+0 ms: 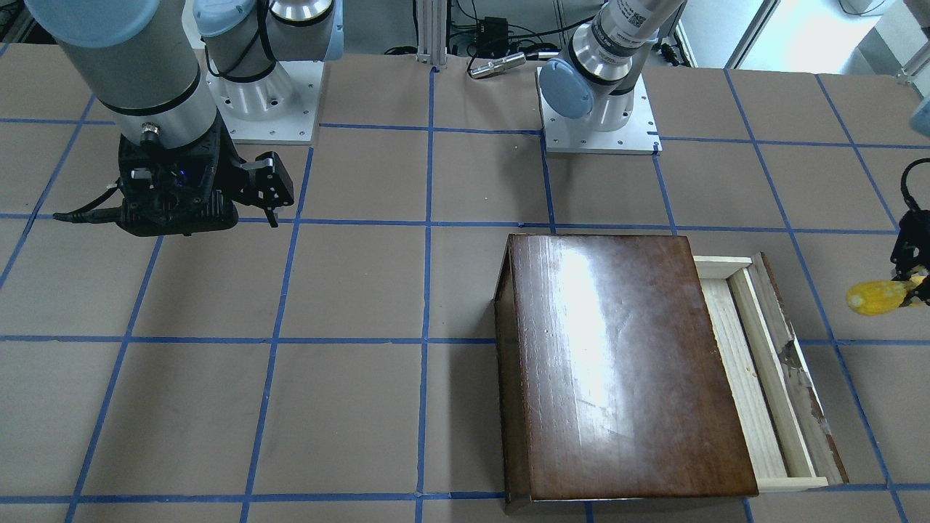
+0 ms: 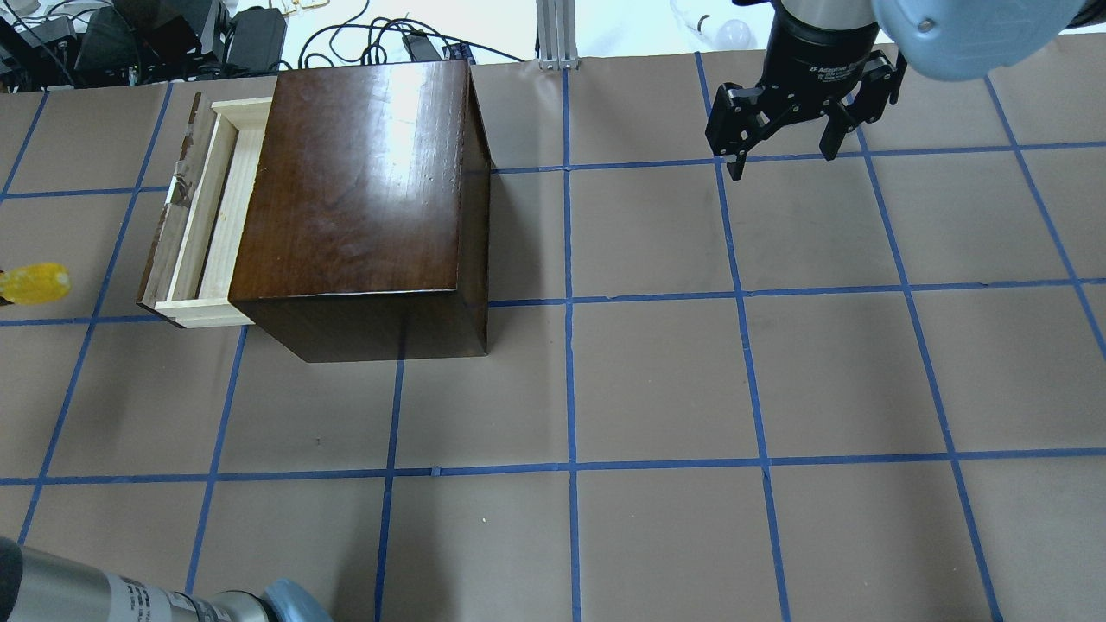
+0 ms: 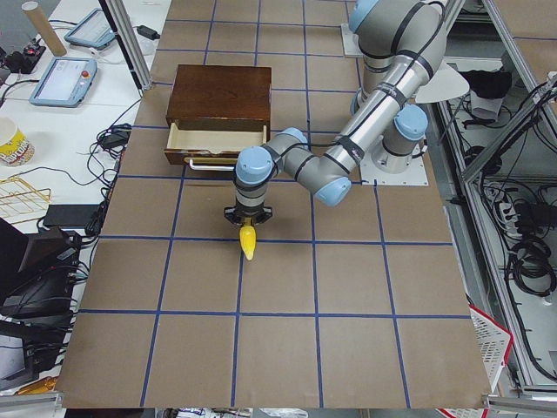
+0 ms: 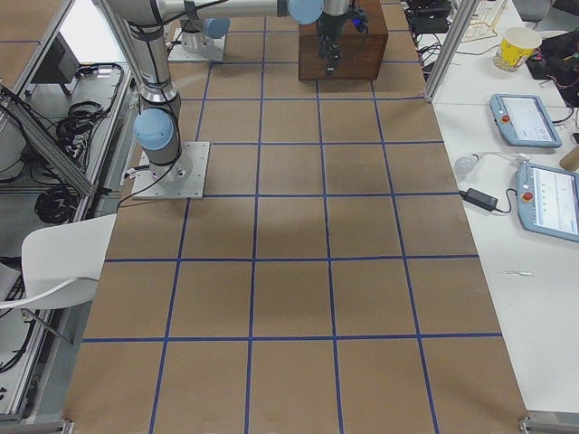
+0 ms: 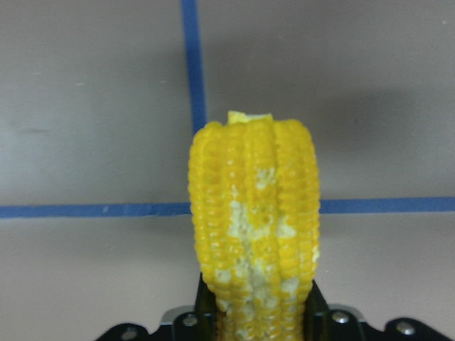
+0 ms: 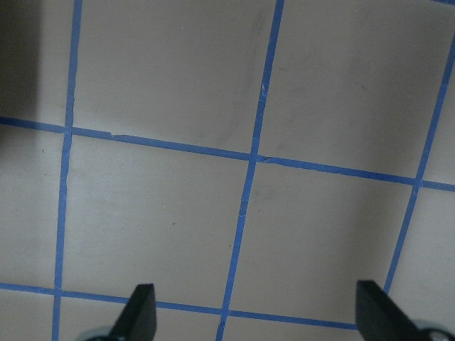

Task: Open drawer and put corn inside
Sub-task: 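Lift the corn and carry it with the left gripper over the drawer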

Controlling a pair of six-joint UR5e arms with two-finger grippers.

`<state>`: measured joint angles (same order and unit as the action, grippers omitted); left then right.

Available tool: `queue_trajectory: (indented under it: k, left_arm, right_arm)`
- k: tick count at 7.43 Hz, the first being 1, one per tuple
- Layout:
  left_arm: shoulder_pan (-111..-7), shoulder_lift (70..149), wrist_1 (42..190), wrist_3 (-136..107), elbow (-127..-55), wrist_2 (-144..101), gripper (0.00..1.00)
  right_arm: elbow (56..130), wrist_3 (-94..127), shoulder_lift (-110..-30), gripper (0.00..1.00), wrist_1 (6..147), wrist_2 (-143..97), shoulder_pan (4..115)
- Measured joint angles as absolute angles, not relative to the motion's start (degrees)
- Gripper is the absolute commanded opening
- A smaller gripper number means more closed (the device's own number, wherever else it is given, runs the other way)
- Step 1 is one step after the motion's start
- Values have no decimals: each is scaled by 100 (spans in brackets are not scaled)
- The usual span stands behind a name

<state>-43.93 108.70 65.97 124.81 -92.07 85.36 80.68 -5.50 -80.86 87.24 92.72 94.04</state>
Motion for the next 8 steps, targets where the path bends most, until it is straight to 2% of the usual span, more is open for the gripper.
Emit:
queue_trajectory:
  k: [3,8]
  left_arm:
    - [-5046,10708,8618,9535,-7800,8443,0]
    - [-6266,10695,9165,5202,-7210,8452,0]
  right_arm:
    - [8068,-554,-8086,100,8727,9272,9404]
    - [8068,-551,-8086,100,8724,9273,9404]
